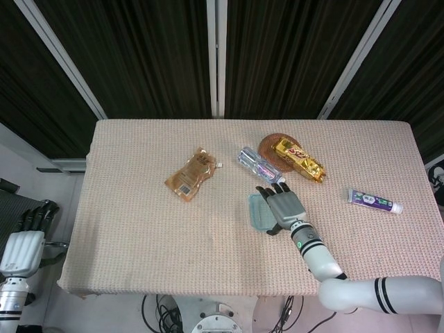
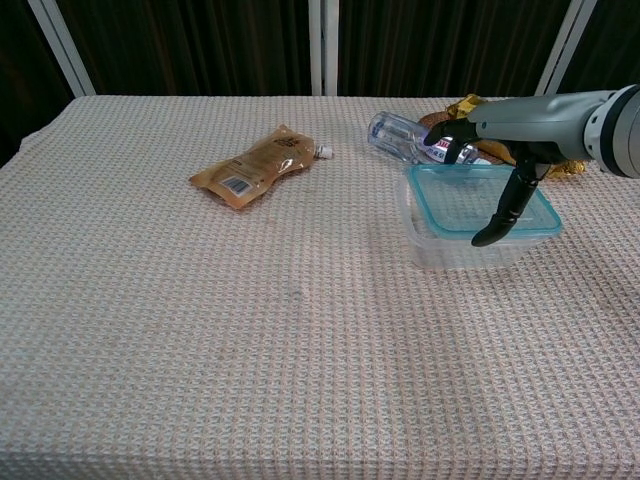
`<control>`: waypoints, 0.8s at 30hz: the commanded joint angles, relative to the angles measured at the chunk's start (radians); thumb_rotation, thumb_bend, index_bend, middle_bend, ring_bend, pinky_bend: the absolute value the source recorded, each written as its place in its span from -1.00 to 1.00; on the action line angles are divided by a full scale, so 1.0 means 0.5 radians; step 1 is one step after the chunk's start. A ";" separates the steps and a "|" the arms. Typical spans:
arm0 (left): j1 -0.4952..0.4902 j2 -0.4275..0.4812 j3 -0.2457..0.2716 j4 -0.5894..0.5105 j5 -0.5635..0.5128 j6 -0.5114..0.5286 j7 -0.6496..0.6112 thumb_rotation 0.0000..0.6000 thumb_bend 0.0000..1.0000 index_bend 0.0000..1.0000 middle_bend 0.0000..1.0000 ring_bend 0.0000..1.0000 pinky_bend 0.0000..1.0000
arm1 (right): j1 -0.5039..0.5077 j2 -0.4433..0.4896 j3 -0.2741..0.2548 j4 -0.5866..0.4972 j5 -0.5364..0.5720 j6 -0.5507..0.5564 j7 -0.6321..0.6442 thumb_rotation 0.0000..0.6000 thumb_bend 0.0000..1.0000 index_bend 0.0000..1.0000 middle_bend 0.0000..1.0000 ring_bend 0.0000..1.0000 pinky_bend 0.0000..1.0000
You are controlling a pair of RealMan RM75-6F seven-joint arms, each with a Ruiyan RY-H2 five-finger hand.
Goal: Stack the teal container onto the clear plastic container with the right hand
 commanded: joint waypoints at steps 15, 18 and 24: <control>-0.001 -0.025 0.005 0.081 0.018 -0.003 -0.084 1.00 -1.00 -0.82 -1.00 -1.00 -0.97 | 0.038 -0.147 0.002 0.047 0.056 0.153 -0.024 1.00 -0.91 -0.93 -0.31 -1.00 -1.00; 0.003 -0.031 0.009 0.095 0.015 -0.006 -0.095 1.00 -1.00 -0.82 -1.00 -1.00 -0.97 | 0.043 -0.172 0.000 0.058 0.072 0.170 -0.038 1.00 -0.92 -0.95 -0.31 -1.00 -1.00; 0.010 -0.046 0.012 0.122 0.021 0.004 -0.119 1.00 -1.00 -0.82 -1.00 -1.00 -0.97 | 0.027 -0.182 -0.022 0.064 0.063 0.185 -0.035 1.00 -0.91 -0.95 -0.31 -1.00 -1.00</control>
